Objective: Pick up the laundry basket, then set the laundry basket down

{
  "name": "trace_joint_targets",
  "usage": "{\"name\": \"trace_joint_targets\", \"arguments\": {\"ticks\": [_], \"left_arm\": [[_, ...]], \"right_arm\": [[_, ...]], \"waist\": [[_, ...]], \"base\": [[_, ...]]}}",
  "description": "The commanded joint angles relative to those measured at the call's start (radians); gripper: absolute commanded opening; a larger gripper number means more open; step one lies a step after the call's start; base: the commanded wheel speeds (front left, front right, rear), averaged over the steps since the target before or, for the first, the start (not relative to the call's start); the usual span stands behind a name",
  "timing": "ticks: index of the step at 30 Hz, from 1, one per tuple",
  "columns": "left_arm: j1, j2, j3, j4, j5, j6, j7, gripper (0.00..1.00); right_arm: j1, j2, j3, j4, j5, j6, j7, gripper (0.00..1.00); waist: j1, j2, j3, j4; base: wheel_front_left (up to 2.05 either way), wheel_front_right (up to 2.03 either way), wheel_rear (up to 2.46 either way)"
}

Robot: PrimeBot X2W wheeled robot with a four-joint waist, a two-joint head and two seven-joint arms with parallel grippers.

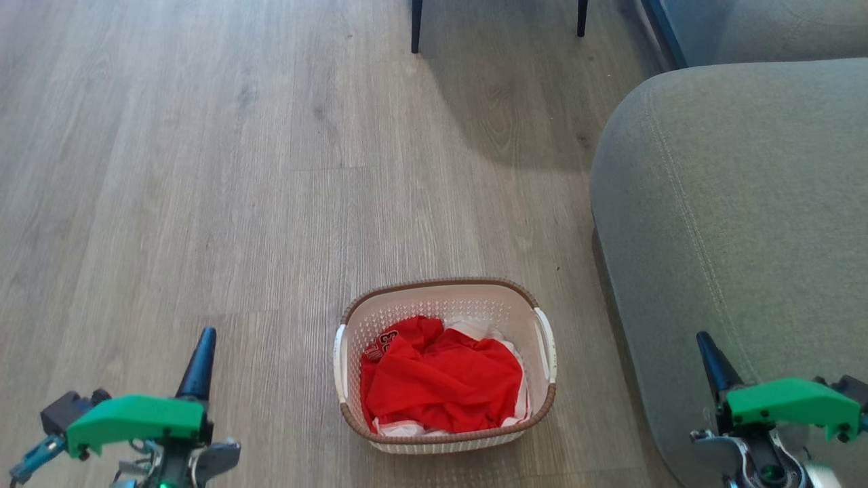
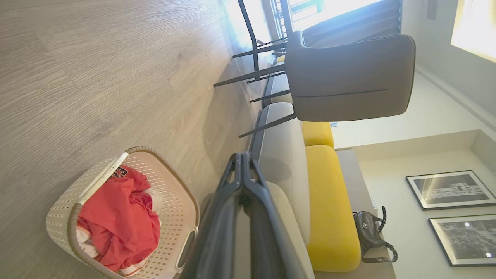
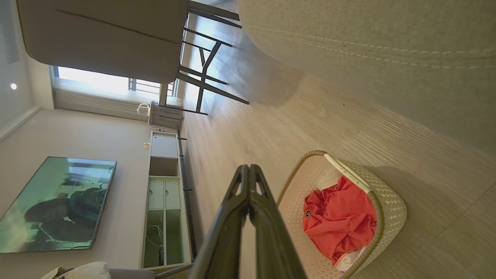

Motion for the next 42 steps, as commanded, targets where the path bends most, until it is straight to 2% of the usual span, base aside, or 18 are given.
{"name": "trace_joint_targets", "arguments": {"ticks": [1,25,42], "left_arm": [[-0.065,0.003,0.041,-0.029,-0.031,-0.011,0.009,0.00],[-0.110,-0.002,0.087,-0.016,-0.302,-0.042,0.080,0.00],[-0.111,-0.003,0.089,-0.016,-0.300,-0.042,0.081,0.00]], "right_arm": [[-0.064,-0.020,0.007,-0.036,0.033,0.001,0.009,0.00],[-0.085,-0.020,-0.034,-0.038,0.300,0.001,0.080,0.00],[-0.085,-0.016,-0.040,-0.037,0.295,0.001,0.085,0.00]], "waist": [[0.0000,0.0000,0.000,-0.001],[0.0000,0.0000,-0.004,-0.009],[0.0000,0.0000,-0.004,-0.009]], "base": [[0.00,0.00,0.00],[0.00,0.00,0.00],[0.00,0.00,0.00]]}}
